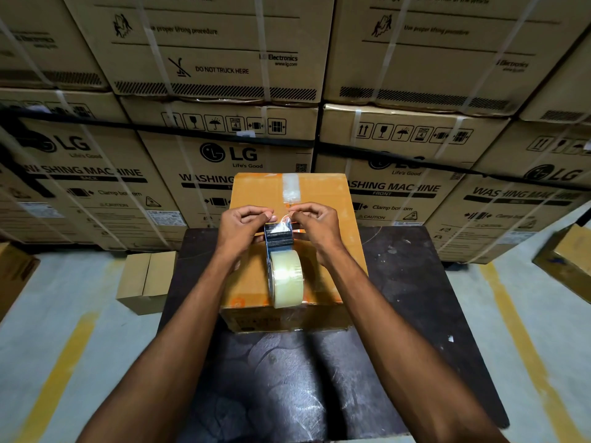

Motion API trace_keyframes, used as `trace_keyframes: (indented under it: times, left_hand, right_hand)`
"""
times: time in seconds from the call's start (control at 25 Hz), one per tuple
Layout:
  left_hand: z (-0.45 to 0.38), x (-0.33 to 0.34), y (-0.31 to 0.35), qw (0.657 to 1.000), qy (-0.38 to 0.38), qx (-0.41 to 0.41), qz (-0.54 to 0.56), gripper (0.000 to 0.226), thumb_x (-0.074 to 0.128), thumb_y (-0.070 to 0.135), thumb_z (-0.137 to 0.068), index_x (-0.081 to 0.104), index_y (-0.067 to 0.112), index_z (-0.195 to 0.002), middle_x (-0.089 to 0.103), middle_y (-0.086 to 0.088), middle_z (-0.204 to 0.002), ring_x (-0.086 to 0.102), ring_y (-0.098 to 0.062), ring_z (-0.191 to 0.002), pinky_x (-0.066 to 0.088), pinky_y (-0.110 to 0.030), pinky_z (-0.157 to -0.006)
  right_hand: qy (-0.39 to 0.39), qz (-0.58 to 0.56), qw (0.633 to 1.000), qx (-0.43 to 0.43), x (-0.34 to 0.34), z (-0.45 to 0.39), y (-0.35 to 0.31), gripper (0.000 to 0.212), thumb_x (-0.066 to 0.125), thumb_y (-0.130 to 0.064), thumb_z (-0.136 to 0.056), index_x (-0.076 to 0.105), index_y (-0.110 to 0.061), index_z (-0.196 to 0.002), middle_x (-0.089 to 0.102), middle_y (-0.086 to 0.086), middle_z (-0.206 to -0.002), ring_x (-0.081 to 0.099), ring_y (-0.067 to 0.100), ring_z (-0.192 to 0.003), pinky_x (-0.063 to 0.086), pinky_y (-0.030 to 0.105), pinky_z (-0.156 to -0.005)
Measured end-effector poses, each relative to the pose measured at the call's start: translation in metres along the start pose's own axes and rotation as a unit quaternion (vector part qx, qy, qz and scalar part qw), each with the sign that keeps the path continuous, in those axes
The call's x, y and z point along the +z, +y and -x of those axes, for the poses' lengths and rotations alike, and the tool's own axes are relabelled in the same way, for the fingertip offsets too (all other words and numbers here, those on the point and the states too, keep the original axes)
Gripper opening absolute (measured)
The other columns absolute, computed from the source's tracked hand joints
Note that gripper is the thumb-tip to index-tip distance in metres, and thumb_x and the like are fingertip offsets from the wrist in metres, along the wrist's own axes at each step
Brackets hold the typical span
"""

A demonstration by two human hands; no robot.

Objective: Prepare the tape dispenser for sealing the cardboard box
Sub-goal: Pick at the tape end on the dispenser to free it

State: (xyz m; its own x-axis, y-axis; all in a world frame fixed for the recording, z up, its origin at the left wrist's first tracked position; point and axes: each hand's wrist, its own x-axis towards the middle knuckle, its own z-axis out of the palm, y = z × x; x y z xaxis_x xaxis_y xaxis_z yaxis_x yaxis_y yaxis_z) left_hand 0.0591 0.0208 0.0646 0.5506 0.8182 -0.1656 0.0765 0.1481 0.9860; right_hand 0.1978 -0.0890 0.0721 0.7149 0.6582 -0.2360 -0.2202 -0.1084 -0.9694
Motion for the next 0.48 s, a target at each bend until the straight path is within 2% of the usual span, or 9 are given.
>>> trace_keyframes:
  times: [0.28,0.48]
  left_hand:
    - [0.0010,0.0010,-0.0008,1.000,-0.004,0.019,-0.007,0.012,0.081,0.010,-0.090,0.081,0.014,-0.101,0.084,0.000,-0.090,0.079,-0.014,-0.086,0.065,-0.027,-0.068]
    - [-0.0008,0.0015,-0.0024,0.999,-0.009,0.031,-0.005,0.011,0.076,0.004,-0.093,0.080,0.014,-0.097,0.083,-0.001,-0.091,0.078,-0.010,-0.086,0.062,-0.025,-0.064]
  right_hand:
    - [-0.001,0.003,1.000,-0.004,-0.0014,-0.0002,0.0015,0.015,0.071,0.000,-0.092,0.077,-0.002,-0.106,0.080,0.016,-0.102,0.078,0.018,-0.081,0.061,0.028,-0.059]
    - [-0.005,0.008,1.000,-0.010,-0.0002,-0.0001,0.0010,0.015,0.068,0.004,-0.092,0.078,-0.005,-0.099,0.079,0.015,-0.101,0.076,0.019,-0.082,0.066,0.038,-0.068]
